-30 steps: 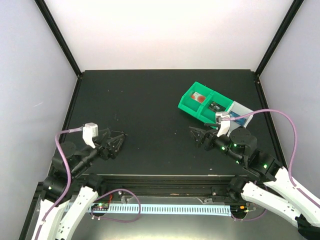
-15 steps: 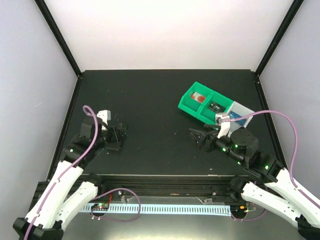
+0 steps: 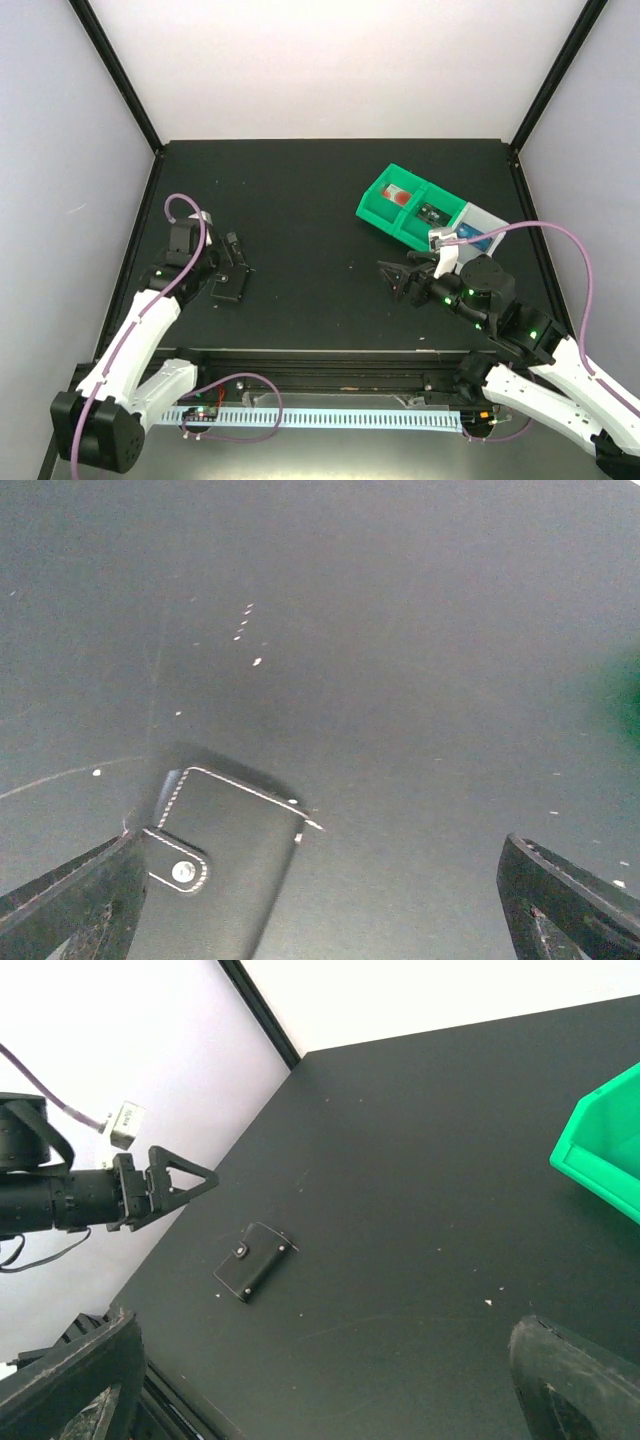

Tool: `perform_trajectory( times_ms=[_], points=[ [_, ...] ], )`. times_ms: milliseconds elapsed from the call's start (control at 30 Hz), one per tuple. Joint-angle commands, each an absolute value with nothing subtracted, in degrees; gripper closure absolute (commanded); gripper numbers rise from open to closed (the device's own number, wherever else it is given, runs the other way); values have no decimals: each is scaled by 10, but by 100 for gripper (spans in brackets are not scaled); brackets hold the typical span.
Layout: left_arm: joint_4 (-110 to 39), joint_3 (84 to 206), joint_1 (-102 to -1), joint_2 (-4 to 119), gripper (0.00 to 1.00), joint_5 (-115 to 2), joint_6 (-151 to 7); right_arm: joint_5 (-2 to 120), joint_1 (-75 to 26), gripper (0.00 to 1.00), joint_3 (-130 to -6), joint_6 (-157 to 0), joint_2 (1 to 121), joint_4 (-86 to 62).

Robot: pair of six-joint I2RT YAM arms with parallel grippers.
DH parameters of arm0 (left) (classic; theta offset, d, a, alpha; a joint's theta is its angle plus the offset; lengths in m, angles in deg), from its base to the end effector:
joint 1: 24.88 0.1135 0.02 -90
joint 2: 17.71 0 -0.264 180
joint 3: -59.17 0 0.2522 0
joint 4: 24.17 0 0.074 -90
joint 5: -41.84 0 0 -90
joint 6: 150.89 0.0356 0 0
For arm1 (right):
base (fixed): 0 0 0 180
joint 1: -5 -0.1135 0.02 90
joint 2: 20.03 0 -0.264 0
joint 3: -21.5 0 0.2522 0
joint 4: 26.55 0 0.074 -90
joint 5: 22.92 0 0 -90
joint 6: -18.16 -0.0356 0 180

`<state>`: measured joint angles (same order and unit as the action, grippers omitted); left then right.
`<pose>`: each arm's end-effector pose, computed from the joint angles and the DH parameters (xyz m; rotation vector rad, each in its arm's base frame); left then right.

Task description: Take the credit cards out of the card holder

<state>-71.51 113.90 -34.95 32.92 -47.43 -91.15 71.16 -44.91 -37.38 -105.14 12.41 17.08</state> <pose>0.1812 -0.0317 0.2605 -0.4183 2.3124 -0.3362 0.0841 0.0960 0.3350 -0.2343 1.9644 0.9156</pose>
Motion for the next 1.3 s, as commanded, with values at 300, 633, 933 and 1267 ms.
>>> perform_trajectory(
  times_ms=[300,633,933,1267],
  points=[
    [-624,1079,-292,490,19,-468,-921,746,-454,0,-371,-1042,110,197],
    [-572,1067,-284,582,32,-556,-894,748,-454,0,-371,-1036,103,195],
    [-525,1029,-288,586,52,-664,-886,745,-453,0,-362,-1056,111,181],
    [-462,943,-334,494,57,-773,-962,678,-454,3,-335,-1095,173,136]
  ],
)
